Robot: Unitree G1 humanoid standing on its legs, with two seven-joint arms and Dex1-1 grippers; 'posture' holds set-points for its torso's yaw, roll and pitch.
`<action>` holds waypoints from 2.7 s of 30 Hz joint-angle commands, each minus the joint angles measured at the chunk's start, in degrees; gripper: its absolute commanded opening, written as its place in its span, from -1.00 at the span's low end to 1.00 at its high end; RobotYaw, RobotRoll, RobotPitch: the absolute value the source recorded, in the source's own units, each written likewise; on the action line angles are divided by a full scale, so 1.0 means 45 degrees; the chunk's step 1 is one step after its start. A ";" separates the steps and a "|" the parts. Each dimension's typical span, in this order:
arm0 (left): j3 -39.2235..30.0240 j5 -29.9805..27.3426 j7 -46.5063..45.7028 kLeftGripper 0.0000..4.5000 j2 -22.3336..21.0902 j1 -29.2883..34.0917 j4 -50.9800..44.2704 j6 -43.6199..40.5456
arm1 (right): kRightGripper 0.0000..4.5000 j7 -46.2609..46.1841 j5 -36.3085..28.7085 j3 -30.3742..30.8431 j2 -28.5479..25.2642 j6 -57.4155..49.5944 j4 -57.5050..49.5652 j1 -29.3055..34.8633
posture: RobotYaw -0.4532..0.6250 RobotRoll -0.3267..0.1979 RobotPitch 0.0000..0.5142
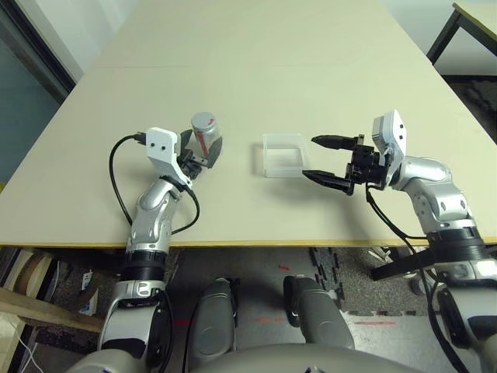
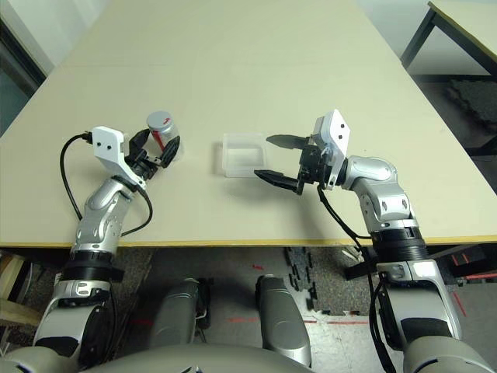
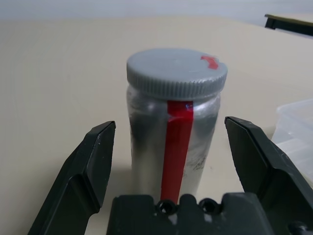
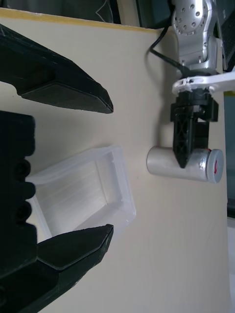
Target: Pour the medicine from the bottle into the box.
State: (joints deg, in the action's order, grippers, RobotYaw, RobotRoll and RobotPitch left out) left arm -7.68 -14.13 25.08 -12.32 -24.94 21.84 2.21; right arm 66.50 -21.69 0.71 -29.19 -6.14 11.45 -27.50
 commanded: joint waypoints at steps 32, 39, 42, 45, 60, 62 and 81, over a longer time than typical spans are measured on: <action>0.0059 0.0566 0.0269 0.99 -0.0002 -0.2365 0.4200 0.2158 | 1.00 -0.0618 0.0002 0.0071 -0.0019 -0.0296 -0.0922 0.0616 | -0.50 0.25 -0.47; 0.0042 0.0560 0.0324 0.99 0.0020 -0.2605 0.4526 0.2240 | 1.00 -0.0607 0.0047 0.0080 0.0028 -0.0148 -0.0751 0.0663 | -0.51 0.25 -0.46; 0.0052 0.0547 0.0372 0.57 0.0009 -0.2647 0.4587 0.2162 | 1.00 -0.0587 0.0062 0.0058 0.0026 -0.0075 -0.0680 0.0703 | -0.52 0.25 -0.45; 0.0033 0.0555 0.0391 0.17 -0.0003 -0.2657 0.4608 0.2200 | 1.00 -0.0590 0.0060 0.0047 0.0025 -0.0047 -0.0670 0.0740 | -0.51 0.25 -0.45; 0.0770 -0.0524 0.2854 0.18 -0.0353 -0.1571 0.0744 -0.0839 | 1.00 -0.0457 -0.0422 -0.0102 0.0119 -0.0774 -0.0366 -0.0260 | -0.50 0.25 -0.45; 0.0946 -0.0829 0.3279 0.18 -0.0466 -0.1380 -0.0126 -0.1682 | 1.00 -0.0341 -0.0500 -0.0022 0.0124 -0.1003 -0.0334 -0.0585 | -0.51 0.25 -0.45; 0.2027 -0.1133 0.4922 0.18 -0.0698 -0.1898 -0.1746 -0.4024 | 1.00 -0.0152 -0.0078 0.1251 0.1779 -0.2818 0.1074 -0.4624 | -0.50 0.25 -0.55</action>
State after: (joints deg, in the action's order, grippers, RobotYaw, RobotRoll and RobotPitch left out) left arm 0.82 -19.10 46.58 -15.58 -33.13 14.28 -16.12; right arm 65.64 -22.54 5.85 -21.30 -18.37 15.40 -47.49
